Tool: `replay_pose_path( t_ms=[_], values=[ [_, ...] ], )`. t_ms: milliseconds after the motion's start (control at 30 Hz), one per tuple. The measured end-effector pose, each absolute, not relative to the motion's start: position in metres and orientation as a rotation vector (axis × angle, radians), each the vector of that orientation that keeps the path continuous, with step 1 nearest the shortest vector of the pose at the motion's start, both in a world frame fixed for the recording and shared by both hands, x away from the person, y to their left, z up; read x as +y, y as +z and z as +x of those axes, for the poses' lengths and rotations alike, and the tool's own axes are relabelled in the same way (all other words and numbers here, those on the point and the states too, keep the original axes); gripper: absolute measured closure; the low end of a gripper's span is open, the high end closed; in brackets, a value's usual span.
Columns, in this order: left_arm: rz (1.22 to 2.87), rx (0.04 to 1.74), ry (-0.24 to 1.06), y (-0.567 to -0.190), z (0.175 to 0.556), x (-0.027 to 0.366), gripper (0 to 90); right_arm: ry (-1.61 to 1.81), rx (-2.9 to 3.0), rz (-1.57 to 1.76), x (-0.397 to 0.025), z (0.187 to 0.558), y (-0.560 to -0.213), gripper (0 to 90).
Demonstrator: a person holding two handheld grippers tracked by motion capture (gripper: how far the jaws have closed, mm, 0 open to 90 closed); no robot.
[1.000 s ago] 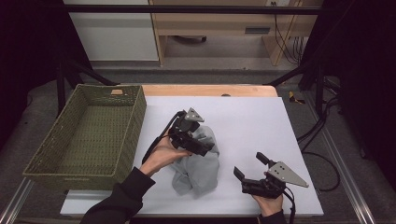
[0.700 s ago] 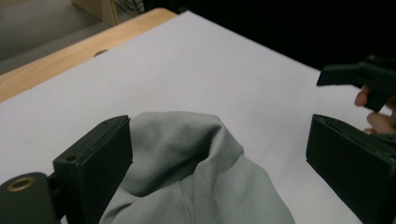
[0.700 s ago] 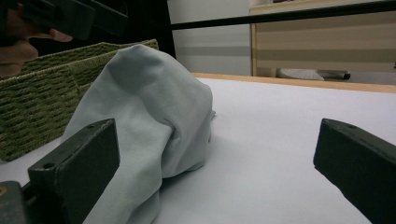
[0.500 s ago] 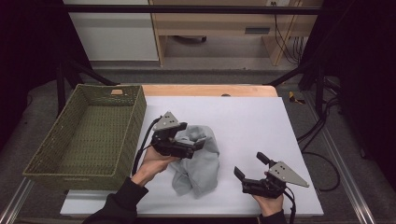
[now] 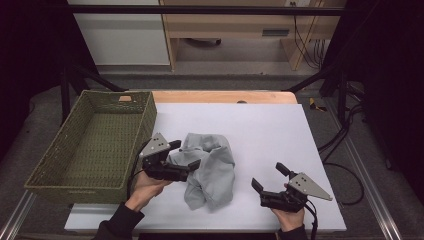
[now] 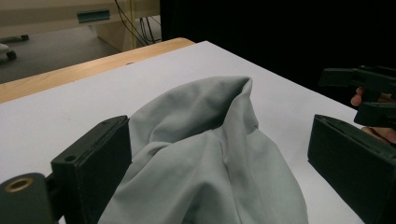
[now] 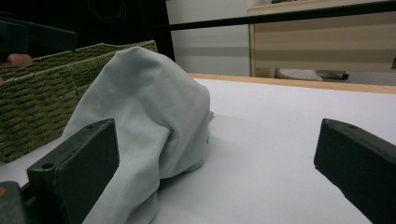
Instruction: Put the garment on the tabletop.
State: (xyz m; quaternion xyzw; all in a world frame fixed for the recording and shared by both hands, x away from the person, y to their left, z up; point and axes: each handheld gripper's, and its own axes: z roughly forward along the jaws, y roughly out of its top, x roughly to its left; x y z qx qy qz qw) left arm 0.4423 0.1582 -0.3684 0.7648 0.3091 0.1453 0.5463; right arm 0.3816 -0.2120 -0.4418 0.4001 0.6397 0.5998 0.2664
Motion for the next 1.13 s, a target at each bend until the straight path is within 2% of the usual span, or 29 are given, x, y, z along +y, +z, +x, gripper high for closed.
replay_pose_path(
  t_ms=[667, 1133],
  values=[
    [1.75, 0.789, 0.374, -0.39, 0.406, 0.202, 5.8, 1.612, 1.732, 1.086, -0.215, 0.381, -0.441, 0.3],
    [1.741, 0.826, 0.403, -0.401, 0.398, 0.215, 5.6, 1.619, 1.74, 1.095, -0.216, 0.381, -0.441, 0.3]
  ],
)
